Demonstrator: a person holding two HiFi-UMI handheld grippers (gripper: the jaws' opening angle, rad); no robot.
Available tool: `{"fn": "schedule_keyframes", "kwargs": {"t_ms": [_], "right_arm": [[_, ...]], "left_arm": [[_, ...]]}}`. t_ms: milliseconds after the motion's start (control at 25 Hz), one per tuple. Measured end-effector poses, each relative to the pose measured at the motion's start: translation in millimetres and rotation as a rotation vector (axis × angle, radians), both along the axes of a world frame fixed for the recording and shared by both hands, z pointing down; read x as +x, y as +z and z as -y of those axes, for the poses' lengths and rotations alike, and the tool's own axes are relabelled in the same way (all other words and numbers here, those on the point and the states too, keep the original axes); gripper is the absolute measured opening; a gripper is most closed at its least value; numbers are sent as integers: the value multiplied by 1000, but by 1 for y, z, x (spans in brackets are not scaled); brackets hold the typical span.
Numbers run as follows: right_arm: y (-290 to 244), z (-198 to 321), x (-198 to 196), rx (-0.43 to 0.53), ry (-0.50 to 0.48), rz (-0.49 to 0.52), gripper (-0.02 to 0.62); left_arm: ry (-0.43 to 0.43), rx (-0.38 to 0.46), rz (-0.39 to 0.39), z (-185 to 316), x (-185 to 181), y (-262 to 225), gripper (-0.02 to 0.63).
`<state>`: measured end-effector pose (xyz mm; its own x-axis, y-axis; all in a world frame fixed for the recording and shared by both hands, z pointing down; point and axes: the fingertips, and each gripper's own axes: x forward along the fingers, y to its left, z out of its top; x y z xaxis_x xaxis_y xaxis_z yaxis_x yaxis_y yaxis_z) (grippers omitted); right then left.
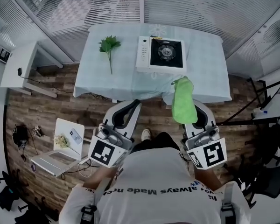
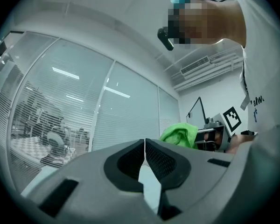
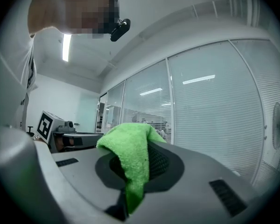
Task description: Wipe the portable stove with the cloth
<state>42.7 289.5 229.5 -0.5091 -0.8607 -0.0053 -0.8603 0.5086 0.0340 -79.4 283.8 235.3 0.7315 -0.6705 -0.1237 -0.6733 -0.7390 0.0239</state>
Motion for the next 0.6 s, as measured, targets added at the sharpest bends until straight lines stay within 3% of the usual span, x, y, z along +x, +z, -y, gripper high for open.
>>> {"fn": "schedule_keyframes", "kwargs": {"t_ms": [600], "right_arm": [[2, 109, 28, -6, 18, 30, 23]], "left_arm": [[37, 9, 8, 112, 31, -1, 18]]}}
